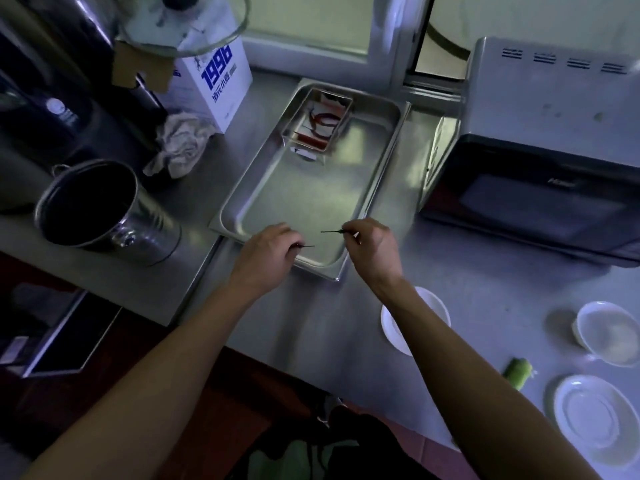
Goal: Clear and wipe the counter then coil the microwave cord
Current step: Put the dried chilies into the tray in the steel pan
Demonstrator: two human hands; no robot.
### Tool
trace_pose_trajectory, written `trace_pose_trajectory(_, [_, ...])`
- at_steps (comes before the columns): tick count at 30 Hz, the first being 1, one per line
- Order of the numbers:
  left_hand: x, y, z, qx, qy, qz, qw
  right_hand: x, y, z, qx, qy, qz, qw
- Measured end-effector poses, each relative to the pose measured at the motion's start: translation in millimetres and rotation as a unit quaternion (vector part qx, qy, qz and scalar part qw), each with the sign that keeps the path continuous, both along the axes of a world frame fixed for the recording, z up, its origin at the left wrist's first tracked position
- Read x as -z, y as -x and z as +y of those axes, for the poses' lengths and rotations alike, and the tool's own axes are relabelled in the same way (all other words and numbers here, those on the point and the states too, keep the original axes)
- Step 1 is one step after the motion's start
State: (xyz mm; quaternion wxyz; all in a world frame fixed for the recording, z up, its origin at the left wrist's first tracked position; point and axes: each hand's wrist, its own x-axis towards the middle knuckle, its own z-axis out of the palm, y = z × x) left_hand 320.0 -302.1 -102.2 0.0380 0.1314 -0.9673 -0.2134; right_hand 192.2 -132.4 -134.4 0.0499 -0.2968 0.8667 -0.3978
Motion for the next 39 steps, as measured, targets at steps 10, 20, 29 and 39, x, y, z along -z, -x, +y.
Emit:
trace_pose_trajectory(10, [2.6,54.8,-51.7,0.017,0.025,0.008,1.0,-6.1,43.3,-35.4,0.019,-0.016,0.007,1.0])
trace_pose_trajectory(20, [18.8,132.1,-118.7,0.09,0.018,-0.028,0.995,7.0,85.9,-70.7,0.139,-0.01,-0.031,0.99])
trace_pose_trajectory(29, [30.4,224.3,-185.1,0.111,0.008,-0.009,0.994,9.5,134.0,-122.7,0.197,-0.014,-0.028,0.98])
trace_pose_trajectory(39, [47.6,321.3,-223.8,0.17,0.007,0.003,0.985,30.5,188.3,-162.2,0.226,-0.001,-0.082,0.971])
